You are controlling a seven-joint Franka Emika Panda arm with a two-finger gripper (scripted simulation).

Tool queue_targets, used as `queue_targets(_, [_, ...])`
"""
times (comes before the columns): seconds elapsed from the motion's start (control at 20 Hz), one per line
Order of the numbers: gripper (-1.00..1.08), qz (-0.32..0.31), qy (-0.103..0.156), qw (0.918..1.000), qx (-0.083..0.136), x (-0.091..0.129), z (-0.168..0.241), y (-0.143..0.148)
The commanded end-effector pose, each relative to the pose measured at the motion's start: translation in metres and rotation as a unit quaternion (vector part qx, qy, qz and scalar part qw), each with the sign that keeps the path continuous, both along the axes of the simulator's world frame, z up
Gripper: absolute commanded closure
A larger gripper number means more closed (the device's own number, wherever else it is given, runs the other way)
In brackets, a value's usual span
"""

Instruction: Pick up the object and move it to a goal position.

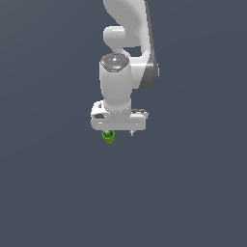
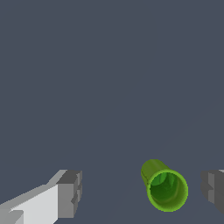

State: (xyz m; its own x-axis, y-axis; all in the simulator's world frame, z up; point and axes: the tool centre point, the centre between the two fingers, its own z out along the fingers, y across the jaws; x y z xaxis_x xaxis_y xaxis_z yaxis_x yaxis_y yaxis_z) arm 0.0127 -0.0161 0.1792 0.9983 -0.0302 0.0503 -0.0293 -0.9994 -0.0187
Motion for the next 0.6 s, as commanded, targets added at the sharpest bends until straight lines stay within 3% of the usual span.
queue_targets(0.0, [-0.92,0.000,0.000,1.0000,0.000,0.000,0.000,0.000])
queue_targets(0.55, [-0.92,-0.008,-0.021,0.9997,-0.004,0.008,0.021,-0.009])
